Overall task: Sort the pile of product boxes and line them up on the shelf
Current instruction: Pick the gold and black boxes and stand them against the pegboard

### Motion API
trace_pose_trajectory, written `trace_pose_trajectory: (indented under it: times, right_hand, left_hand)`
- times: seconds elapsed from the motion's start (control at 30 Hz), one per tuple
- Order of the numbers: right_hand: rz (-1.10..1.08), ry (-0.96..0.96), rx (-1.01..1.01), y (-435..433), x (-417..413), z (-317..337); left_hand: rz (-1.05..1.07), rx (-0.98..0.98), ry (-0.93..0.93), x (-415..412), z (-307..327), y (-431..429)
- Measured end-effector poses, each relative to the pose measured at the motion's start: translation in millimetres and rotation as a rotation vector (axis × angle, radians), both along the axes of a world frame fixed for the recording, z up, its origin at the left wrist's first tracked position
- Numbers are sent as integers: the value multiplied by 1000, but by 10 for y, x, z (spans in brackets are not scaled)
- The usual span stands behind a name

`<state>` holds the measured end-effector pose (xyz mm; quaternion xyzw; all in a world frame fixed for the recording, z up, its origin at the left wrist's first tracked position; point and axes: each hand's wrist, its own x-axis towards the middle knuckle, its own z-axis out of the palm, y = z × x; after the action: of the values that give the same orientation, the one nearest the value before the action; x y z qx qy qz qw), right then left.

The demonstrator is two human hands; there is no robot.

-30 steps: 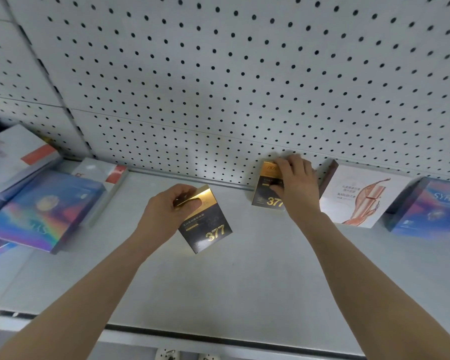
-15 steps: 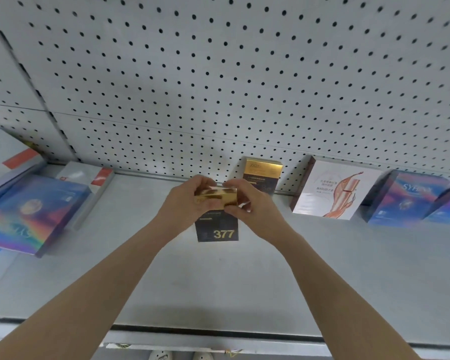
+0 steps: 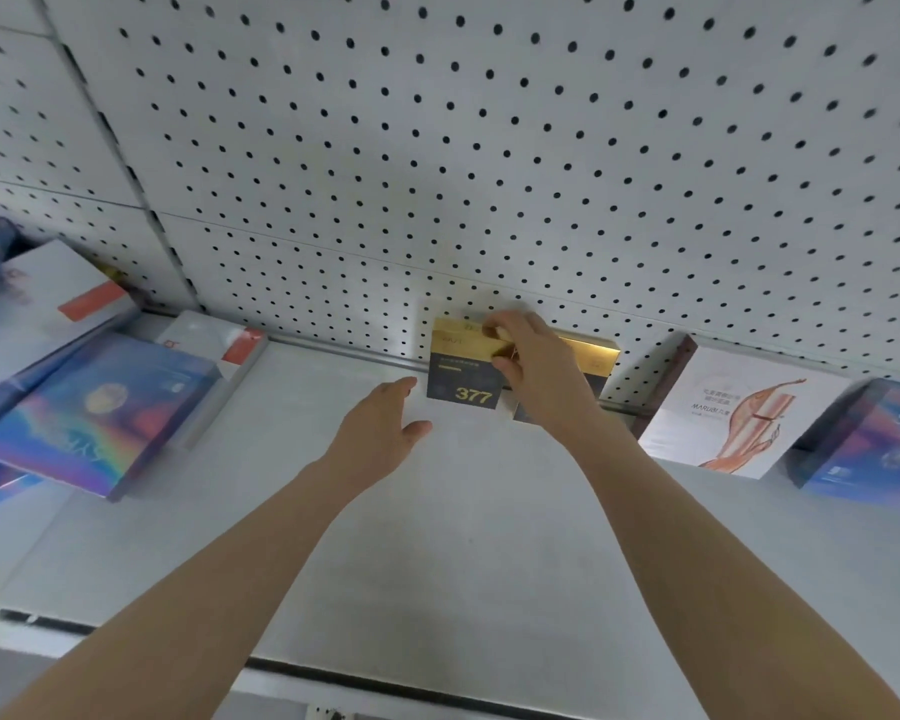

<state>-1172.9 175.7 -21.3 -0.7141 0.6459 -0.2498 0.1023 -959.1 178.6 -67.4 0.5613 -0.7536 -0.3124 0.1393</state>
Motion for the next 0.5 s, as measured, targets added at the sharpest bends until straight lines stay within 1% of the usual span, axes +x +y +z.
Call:
trace_pose_trajectory:
  times: [0.1, 0.23, 0.3, 0.5]
  right_hand:
    - [-4, 50, -71, -20, -26, -30]
    - [-22, 299, -220, -51, -30, -51]
    - [-39, 387, -273, -90, -21, -86]
    - [-62, 533, -218, -173, -23, -165]
  left_hand:
    - [-10, 1, -3, -65, -46, -38]
    - [-30, 7, -42, -109, -96, -66]
    - [-44, -5, -46, -130, -108, -70]
    - [-75, -54, -42, -163, -116, -114]
